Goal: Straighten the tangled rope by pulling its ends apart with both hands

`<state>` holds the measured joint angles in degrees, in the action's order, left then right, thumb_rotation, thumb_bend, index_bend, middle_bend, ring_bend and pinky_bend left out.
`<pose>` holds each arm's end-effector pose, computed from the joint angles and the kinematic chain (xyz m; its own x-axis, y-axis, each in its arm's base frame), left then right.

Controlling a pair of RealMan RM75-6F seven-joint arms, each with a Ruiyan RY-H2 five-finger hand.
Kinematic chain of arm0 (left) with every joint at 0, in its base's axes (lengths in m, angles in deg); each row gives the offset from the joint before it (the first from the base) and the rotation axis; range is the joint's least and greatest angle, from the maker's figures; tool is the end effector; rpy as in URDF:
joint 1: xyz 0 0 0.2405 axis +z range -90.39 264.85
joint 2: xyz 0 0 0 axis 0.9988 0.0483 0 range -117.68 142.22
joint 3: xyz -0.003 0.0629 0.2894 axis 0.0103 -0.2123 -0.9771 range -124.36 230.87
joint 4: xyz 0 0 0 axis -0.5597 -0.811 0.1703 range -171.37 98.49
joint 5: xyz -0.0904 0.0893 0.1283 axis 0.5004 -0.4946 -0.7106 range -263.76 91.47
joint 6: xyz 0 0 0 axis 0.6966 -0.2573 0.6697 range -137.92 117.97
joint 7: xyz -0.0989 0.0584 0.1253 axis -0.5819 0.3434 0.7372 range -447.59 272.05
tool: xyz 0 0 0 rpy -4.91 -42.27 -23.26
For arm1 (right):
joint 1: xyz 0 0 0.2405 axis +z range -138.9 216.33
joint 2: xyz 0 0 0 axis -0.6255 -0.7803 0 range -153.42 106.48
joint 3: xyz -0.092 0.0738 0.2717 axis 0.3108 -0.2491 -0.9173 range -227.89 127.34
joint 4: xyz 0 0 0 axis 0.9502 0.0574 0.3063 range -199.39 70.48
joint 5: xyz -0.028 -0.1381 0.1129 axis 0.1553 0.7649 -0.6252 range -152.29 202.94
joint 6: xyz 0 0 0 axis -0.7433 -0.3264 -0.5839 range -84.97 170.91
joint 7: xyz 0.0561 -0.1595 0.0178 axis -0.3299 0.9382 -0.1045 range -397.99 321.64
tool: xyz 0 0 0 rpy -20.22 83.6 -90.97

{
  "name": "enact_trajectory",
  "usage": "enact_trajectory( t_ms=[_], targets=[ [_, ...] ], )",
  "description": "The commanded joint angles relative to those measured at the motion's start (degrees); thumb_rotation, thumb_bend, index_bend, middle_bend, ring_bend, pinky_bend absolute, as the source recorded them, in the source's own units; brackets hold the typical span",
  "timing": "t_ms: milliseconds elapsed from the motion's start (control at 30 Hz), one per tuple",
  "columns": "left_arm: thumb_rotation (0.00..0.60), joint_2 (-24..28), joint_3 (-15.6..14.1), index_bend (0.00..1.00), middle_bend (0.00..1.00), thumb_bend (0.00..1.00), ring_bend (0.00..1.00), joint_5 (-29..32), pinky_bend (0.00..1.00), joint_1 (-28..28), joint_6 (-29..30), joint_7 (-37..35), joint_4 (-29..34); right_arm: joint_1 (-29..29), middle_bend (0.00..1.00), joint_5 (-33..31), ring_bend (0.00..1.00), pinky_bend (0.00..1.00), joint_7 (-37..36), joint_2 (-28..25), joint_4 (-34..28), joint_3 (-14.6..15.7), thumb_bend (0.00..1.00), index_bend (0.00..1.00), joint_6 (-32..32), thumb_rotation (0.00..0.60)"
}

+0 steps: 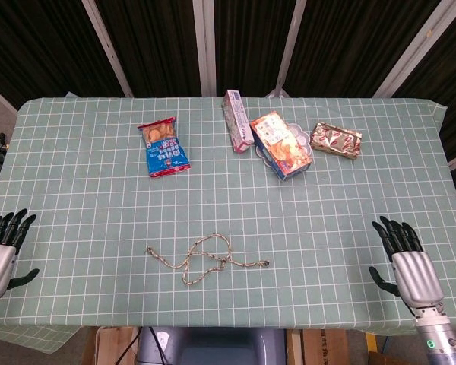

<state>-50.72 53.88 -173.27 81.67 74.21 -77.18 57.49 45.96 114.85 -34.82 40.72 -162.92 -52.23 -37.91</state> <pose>-0.3302 0.2040 0.1980 0.5552 0.0443 0.8306 0.8316 -0.0487 -0.5533 -0.3027 -0.2146 0.1771 0.3636 -0.0800 0.9281 -0.9277 -0.1221 0.3529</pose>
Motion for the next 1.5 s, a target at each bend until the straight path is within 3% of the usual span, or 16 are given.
enact_trajectory(
  t_ms=[33,233,333,700,1033,1500],
  targets=[
    [0.6,-0.11,0.02,0.0,0.0,0.0,0.0,-0.07,0.0,0.07,0.2,0.17,-0.11,2.32,0.0,-0.55,0.0,0.0,0.25,0.83,-2.0,-0.67,0.35,0.24,3.4,0.6],
    [0.6,-0.37,0.38,0.0,0.0,0.0,0.0,0.82,0.0,0.04,-0.01,0.69,-0.22,7.43,0.05,-3.64,0.0,0.0,2.37,4.2,-6.11,-2.5,0.35,0.36,10.9,0.6],
    [0.6,-0.55,0.45,0.0,0.0,0.0,0.0,0.49,0.0,0.01,0.29,1.07,-0.33,11.04,0.06,-6.13,0.0,0.0,5.41,9.86,-8.06,-3.87,0.35,0.4,15.18,0.6],
    [0.6,-0.58,0.71,0.0,0.0,0.0,0.0,1.11,0.0,-0.13,-0.09,0.62,-0.56,16.22,0.09,-15.05,0.0,0.0,16.86,24.0,-5.09,-5.35,0.34,0.46,18.73,0.6],
    [0.6,-0.67,0.81,0.0,0.0,0.0,0.0,1.38,0.0,-0.34,-0.52,0.15,-0.81,17.99,0.11,-19.05,0.0,0.0,19.31,29.97,-0.78,-5.52,0.34,0.52,18.91,0.6],
    [0.6,-0.74,0.92,0.0,0.0,0.0,0.0,1.78,0.0,-0.44,-0.76,0.27,-0.78,18.41,0.11,-21.0,0.0,0.0,17.95,32.48,2.5,-4.79,0.34,0.54,18.45,0.6]
  ],
)
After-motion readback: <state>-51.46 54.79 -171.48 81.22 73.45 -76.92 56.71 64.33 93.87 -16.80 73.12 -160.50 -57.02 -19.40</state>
